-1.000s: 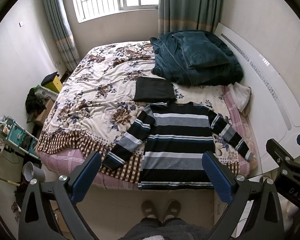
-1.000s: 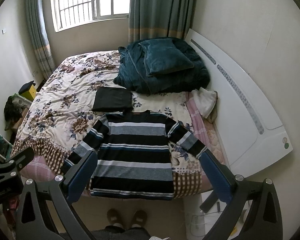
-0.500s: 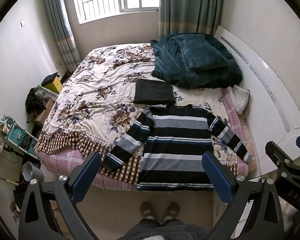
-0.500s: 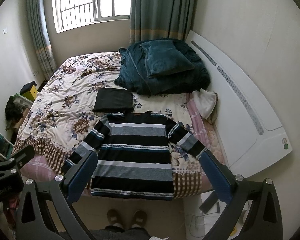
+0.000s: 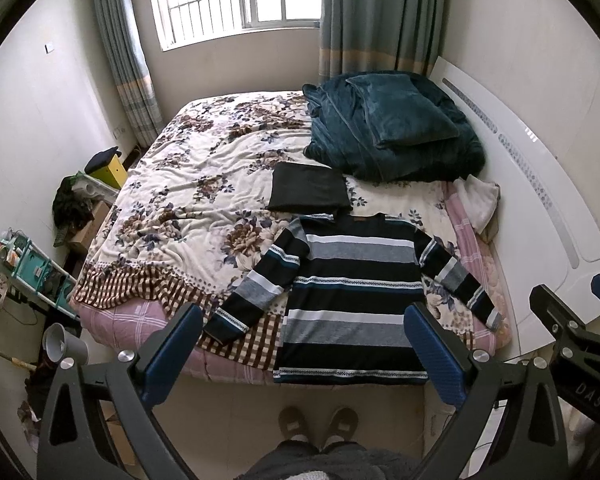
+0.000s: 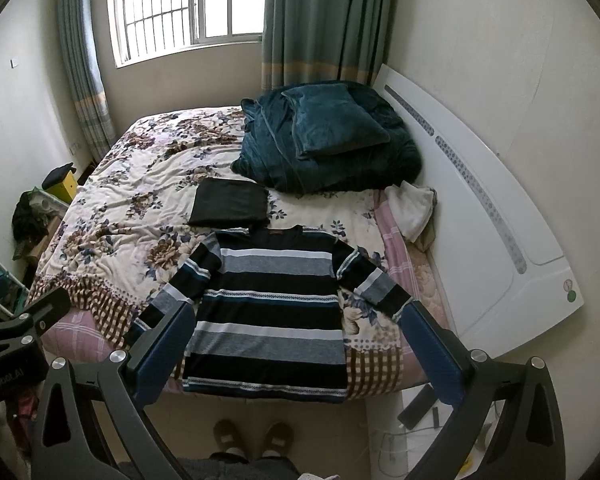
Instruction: Fold small clothes
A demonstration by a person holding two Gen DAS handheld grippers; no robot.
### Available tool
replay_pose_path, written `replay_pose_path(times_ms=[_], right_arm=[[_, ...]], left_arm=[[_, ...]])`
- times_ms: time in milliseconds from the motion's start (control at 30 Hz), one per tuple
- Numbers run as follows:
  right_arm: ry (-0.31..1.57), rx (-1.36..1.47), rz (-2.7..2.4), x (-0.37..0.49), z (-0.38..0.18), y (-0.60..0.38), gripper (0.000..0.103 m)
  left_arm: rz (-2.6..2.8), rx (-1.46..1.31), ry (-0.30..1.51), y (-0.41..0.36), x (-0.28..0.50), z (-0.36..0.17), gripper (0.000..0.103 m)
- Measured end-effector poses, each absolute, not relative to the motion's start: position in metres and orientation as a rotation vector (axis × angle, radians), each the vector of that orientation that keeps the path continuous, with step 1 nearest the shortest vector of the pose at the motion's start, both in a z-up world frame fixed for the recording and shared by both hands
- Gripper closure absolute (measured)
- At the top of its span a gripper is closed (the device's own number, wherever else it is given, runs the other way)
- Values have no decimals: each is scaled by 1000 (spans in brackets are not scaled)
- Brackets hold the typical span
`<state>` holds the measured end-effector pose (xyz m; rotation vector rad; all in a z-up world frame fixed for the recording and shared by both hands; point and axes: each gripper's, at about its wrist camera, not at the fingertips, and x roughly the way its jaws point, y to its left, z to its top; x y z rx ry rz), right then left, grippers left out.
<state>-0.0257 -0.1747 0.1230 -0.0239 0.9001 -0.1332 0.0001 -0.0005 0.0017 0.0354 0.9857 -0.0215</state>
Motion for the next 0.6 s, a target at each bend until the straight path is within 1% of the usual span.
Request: replay_pose_path(times_ms=[600], right_arm=[[896,-23,-133,-29,124,-172,0]], left_arm=[[-28,34,979,3,13,8,0]])
